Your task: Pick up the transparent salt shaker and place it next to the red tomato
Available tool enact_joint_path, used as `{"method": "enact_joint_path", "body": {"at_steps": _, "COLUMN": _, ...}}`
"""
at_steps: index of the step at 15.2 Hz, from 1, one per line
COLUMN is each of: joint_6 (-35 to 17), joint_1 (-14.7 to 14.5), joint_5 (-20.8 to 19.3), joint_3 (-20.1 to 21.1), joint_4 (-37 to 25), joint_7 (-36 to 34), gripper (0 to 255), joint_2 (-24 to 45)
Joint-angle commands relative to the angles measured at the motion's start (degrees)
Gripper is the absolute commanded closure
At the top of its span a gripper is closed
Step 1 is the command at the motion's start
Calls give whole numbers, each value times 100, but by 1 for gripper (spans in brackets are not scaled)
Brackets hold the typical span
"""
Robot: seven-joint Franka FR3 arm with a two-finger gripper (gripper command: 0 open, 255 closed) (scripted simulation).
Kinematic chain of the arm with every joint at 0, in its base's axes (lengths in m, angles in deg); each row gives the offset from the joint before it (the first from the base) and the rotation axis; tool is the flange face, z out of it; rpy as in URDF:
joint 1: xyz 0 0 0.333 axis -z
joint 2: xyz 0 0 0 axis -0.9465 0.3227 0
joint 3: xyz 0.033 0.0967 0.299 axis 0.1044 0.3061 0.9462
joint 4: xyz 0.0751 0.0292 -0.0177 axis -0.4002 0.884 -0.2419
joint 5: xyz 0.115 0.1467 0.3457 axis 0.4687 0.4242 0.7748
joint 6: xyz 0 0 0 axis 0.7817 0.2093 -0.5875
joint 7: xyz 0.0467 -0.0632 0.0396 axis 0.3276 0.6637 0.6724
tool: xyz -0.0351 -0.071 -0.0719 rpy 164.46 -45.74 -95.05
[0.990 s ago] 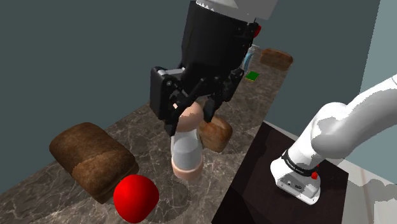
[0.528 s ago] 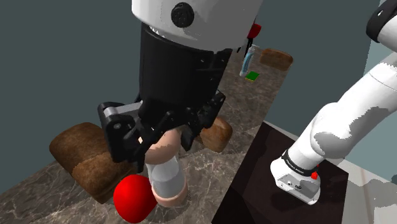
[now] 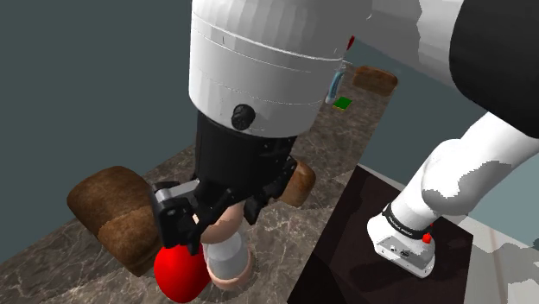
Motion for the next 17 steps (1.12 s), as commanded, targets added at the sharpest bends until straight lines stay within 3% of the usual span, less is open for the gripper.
{"method": "enact_joint_path", "body": {"at_steps": 1, "joint_6": -166, "joint_1": -7, "joint_5": 22, "joint_3": 0, "joint_4": 173, "joint_7": 19, "gripper": 255, "joint_2": -19}}
{"method": "enact_joint_path", "body": {"at_steps": 17, "joint_6": -1400, "joint_1": -30, "joint_5": -49, "joint_3": 141, "joint_4": 1332, "joint_7": -14, "gripper": 255, "joint_2": 109}}
